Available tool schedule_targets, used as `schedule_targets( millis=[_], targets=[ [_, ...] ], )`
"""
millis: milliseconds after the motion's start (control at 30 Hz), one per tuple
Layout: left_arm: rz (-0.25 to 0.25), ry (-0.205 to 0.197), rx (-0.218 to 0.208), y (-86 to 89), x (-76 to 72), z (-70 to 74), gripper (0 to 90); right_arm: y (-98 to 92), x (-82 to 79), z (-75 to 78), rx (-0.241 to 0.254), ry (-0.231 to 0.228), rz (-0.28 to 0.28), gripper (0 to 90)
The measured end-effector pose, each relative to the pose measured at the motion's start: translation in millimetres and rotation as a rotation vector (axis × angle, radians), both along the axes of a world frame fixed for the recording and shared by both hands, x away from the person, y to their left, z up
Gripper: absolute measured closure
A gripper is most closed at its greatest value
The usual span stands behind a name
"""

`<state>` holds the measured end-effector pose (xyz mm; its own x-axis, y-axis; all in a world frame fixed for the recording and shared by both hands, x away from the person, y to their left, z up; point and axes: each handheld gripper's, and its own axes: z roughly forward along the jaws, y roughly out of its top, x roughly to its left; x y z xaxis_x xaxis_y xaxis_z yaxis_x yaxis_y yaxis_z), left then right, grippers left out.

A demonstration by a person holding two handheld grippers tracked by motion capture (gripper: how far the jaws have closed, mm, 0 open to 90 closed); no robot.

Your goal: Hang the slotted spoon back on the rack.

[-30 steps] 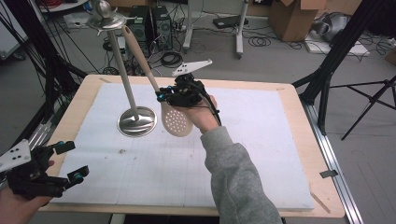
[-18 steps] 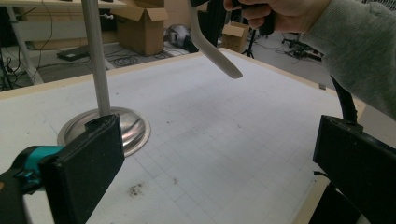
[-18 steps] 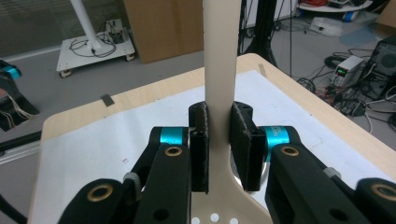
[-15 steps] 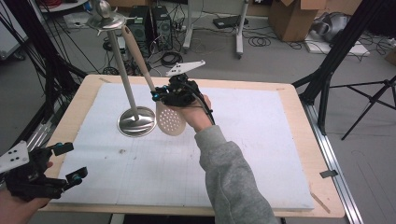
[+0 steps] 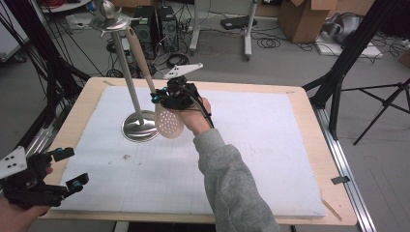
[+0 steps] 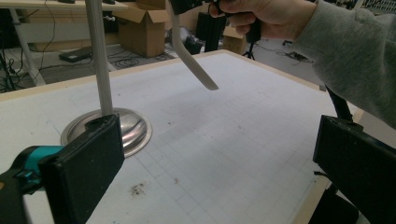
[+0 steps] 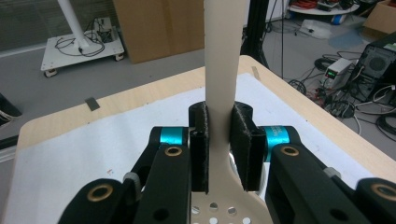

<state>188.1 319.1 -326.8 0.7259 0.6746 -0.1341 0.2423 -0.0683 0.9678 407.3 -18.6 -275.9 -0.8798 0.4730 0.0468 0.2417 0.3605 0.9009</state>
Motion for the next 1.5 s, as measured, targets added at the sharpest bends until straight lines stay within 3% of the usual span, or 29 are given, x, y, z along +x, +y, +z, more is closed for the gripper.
schedule_targets(
  millis=[833,1100,1433,1500],
  targets=[
    [-0.001,-0.001,0.003,0.9,-2.1,-0.2,2.4,15.4,6.4,-6.3,-0.003,-0.034,-0.026,75.8],
    [0.002,0.005,0.006,0.8,-1.9,-1.8,2.4,9.3,-0.7,-1.3,0.017,-0.040,-0.025,57.7],
    [0.004,0.003,0.003,0.9,0.3,-2.8,2.4,-13.9,-7.2,-2.8,0.061,-0.028,-0.032,20.0],
    [0.003,0.004,0.002,0.2,1.4,-3.1,2.4,-19.1,-8.2,-4.9,0.064,-0.034,-0.032,16.9]
  ],
)
